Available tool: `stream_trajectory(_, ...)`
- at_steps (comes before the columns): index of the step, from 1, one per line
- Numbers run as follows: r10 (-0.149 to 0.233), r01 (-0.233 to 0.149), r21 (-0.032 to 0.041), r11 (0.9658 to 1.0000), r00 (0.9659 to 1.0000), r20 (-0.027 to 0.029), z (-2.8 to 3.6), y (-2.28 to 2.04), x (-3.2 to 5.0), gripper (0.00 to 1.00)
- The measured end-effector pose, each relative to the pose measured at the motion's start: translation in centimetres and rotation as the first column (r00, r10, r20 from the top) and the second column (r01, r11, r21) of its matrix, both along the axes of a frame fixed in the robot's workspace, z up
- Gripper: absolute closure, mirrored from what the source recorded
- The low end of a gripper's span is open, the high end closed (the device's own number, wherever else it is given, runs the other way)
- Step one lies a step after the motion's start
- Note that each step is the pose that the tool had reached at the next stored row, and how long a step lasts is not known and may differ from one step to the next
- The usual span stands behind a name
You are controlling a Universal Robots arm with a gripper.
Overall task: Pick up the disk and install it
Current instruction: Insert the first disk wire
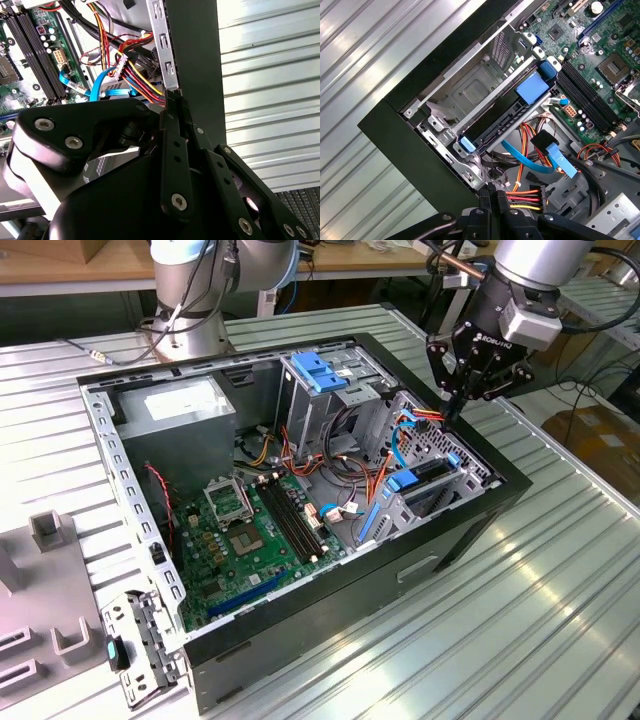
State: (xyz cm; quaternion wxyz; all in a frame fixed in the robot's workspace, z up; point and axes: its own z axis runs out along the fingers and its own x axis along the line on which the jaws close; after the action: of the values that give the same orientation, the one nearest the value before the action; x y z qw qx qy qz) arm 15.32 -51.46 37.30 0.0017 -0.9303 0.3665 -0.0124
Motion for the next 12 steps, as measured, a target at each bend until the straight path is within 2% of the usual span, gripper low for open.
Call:
stream_trajectory(6,-0.007,0.007,-0.0001,1.0,1.0,0.0,-0.01,0.0,0.0,0.84)
stream_trajectory(9,-0.057,0.057,-0.0002,0.9984,0.9984,0.0,-0.04,0.0,0.0,0.84)
stream_trajectory(12,-0.104,0.104,0.0,0.9946,0.9946,0.0,-0.11,0.0,-0.01,0.84)
